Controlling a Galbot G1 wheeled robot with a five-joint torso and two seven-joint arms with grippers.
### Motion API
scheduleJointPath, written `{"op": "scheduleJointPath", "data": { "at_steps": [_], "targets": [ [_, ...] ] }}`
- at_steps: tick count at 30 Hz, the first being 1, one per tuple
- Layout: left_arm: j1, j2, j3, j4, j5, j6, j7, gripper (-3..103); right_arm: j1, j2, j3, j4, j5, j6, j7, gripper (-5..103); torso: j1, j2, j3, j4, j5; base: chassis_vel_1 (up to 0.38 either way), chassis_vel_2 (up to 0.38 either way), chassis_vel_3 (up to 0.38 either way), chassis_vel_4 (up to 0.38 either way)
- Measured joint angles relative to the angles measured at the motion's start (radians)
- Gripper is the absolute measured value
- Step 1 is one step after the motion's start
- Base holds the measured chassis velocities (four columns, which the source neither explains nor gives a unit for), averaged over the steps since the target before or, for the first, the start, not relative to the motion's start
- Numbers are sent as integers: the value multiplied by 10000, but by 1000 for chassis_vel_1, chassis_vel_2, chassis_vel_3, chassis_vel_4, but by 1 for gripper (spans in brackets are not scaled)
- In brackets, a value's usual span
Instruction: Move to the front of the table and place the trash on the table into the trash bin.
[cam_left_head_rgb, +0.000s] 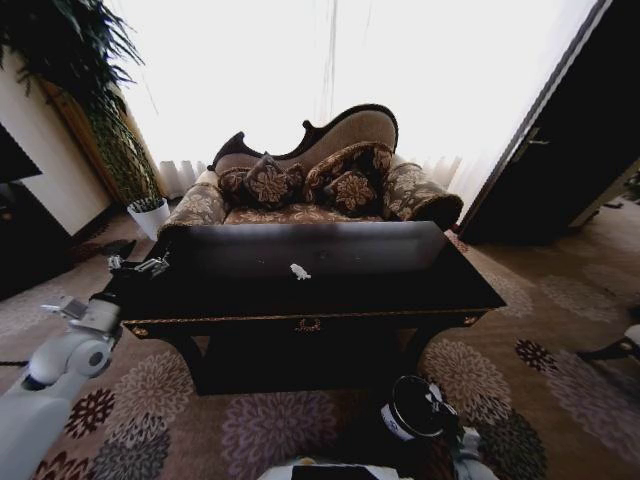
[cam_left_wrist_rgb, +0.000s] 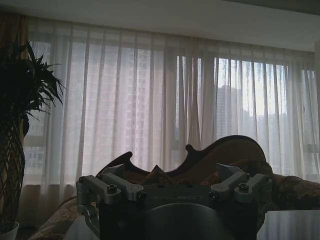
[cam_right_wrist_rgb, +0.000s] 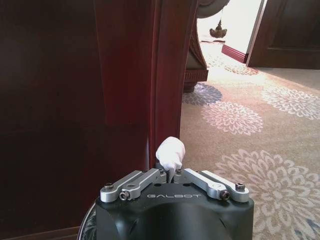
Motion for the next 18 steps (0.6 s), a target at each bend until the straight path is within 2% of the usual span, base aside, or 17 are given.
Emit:
{"op": "scheduleJointPath", "data": {
  "at_steps": [3,5,8,10,11,13,17,18],
  "targets": [
    [-1,0,0,0,0,1,1,100,45,4,12,-109,-11,29,-36,14,0,0,0,-1,-1,0,0,0,0],
    [0,0,0,0,0,0,1,100,51,3,17,-122,-10,31,-44,14,0,0,0,-1,0,0,0,0,0],
    [0,0,0,0,0,0,1,100,142,-25,26,-265,0,50,-92,30,-2,0,0,-1,-1,0,0,0,0],
    [0,0,0,0,0,1,1,100,162,-32,29,-293,1,55,-99,30,-1,0,-1,0,-1,0,0,0,0],
    [0,0,0,0,0,0,1,100,182,-41,31,-314,2,58,-122,40,-1,0,0,0,-1,0,0,0,0],
    [0,0,0,0,0,0,1,100,182,-44,31,-314,2,58,-129,40,-1,0,0,0,0,0,0,0,0],
    [0,0,0,0,0,0,1,100,148,-20,30,-264,-31,58,-151,62,-1,0,0,0,0,0,0,0,0],
    [0,0,0,0,0,0,1,100,148,-20,30,-264,-31,58,-151,62,-1,0,0,0,0,0,0,0,0]
  ]
}}
